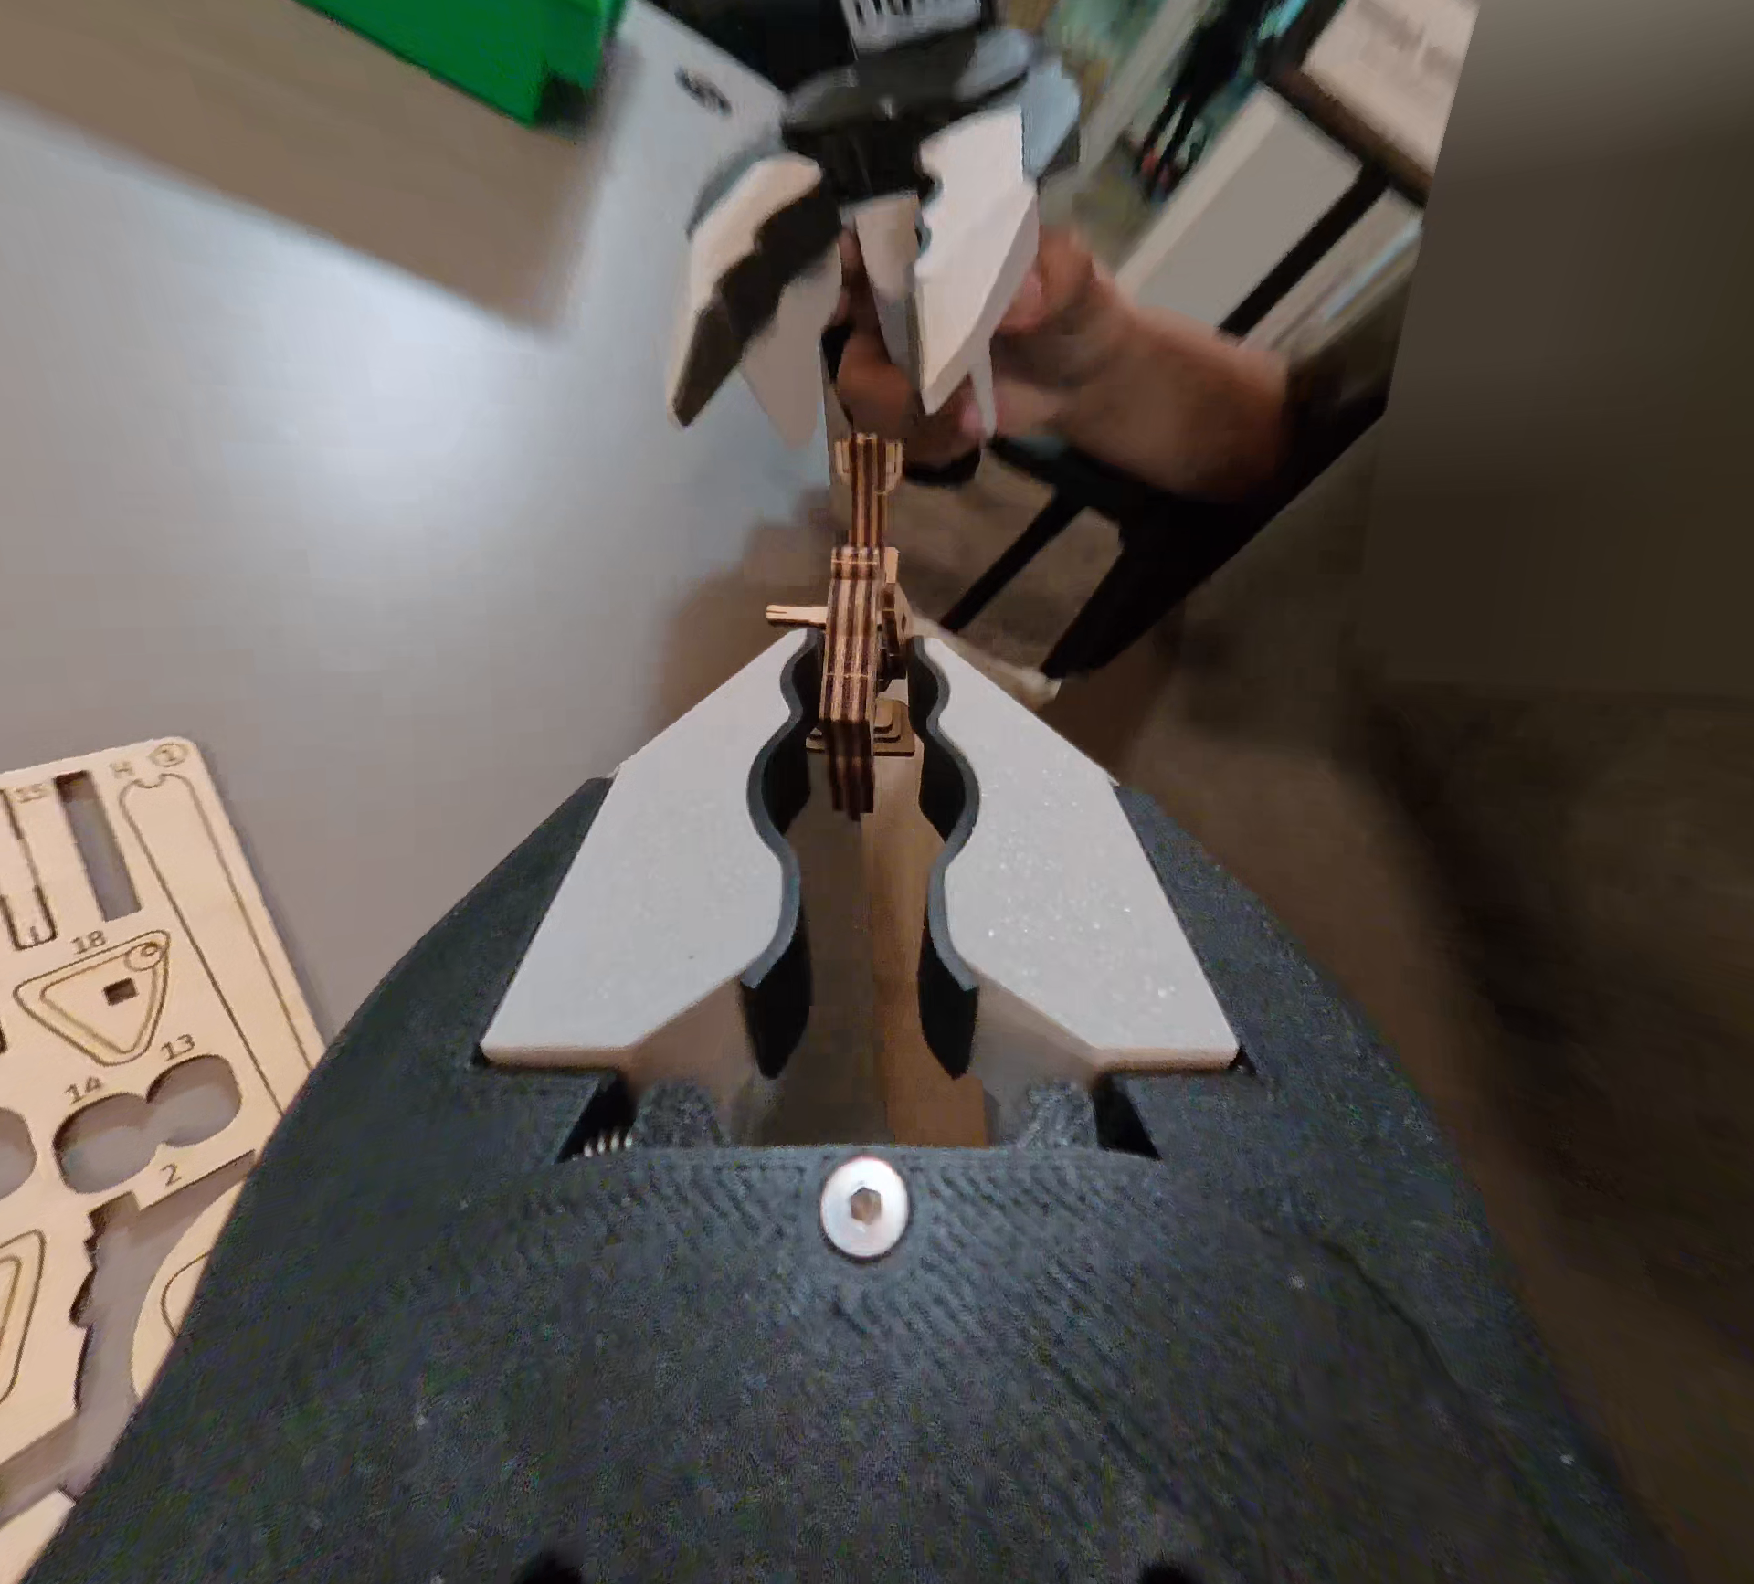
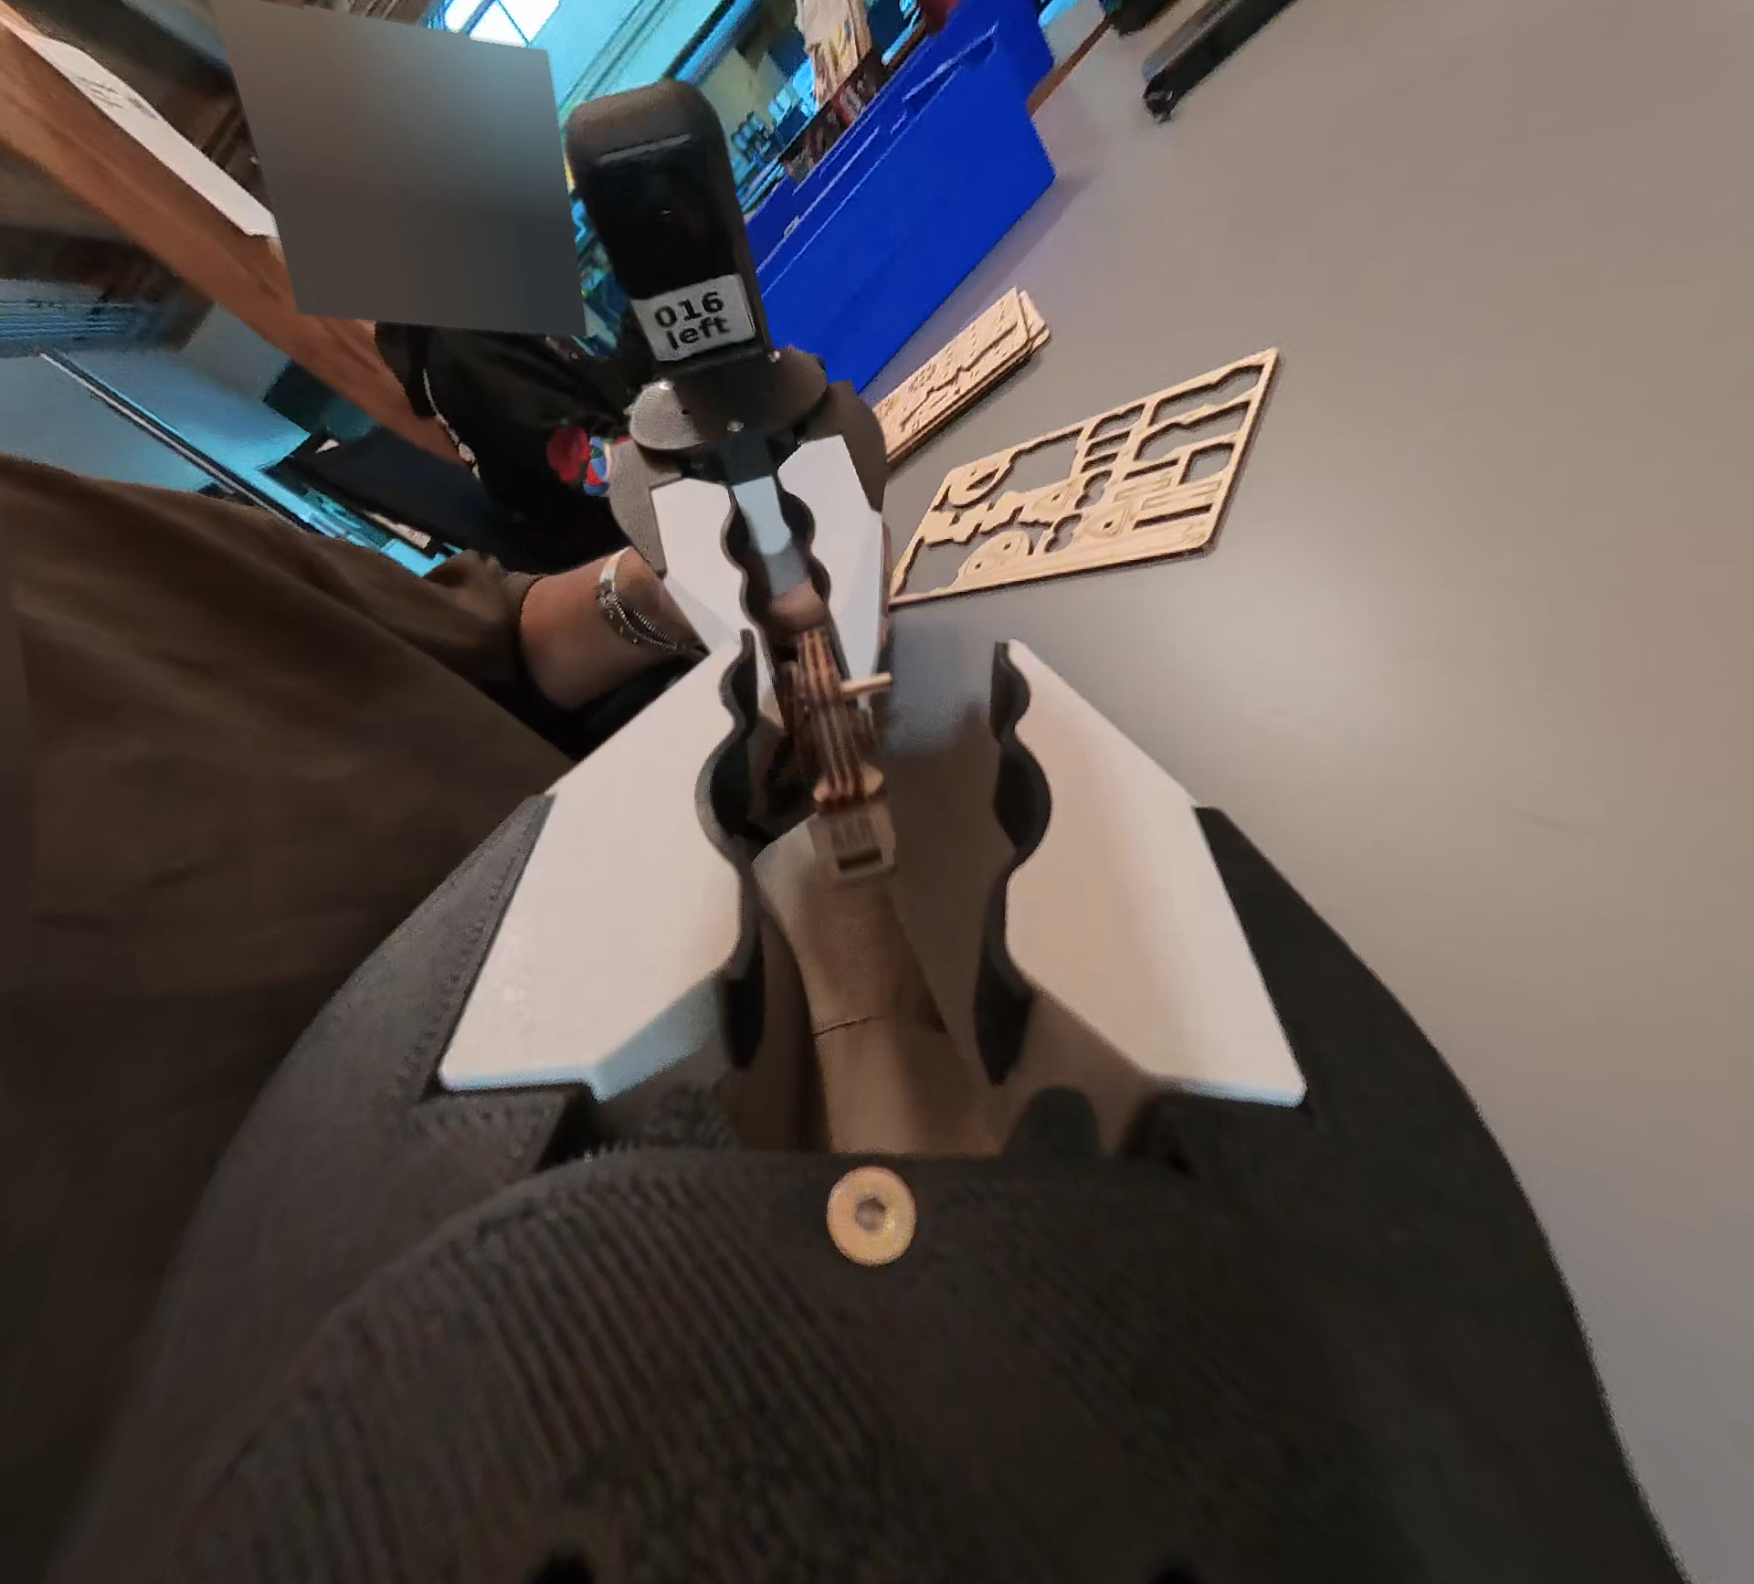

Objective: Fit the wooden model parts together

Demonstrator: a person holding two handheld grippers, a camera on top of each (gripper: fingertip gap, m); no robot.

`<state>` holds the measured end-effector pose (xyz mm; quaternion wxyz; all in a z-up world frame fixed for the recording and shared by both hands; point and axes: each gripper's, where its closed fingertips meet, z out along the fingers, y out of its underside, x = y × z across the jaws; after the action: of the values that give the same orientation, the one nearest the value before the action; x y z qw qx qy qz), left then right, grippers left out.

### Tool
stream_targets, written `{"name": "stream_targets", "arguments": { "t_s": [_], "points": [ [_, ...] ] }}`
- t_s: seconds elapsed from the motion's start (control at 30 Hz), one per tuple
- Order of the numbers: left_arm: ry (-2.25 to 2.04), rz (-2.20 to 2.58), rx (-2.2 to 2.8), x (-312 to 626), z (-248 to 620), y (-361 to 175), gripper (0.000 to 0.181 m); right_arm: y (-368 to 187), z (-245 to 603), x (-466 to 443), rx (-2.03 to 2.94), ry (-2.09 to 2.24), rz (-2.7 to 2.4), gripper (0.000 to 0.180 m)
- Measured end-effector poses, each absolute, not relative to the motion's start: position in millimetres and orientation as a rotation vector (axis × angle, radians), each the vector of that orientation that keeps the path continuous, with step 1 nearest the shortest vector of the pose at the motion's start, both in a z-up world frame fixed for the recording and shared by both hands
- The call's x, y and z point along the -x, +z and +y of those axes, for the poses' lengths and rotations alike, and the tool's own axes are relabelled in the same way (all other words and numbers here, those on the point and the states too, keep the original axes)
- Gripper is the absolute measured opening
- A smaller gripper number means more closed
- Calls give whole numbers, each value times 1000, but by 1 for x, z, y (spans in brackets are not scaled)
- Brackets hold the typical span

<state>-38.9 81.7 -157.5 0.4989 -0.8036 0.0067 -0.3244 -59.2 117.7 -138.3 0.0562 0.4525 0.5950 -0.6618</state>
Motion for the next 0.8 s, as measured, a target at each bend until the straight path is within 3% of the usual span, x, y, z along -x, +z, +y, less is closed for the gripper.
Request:
{"name": "stream_targets", "arguments": {
  "t_s": [0.37, 0.63, 0.8],
  "points": [
    [-836, -239, 1606, 69, 88, -117, 13, -120, 95, 57, -1298, -2134, 1693, 49],
    [-881, -288, 1511, 54, 97, -107, 13, -106, 102, 59, -1310, -2270, 1626, 17],
    [-916, -303, 1507, 52, 97, -109, 18, -107, 103, 57, -1294, -2257, 1654, 17]
  ]
}}
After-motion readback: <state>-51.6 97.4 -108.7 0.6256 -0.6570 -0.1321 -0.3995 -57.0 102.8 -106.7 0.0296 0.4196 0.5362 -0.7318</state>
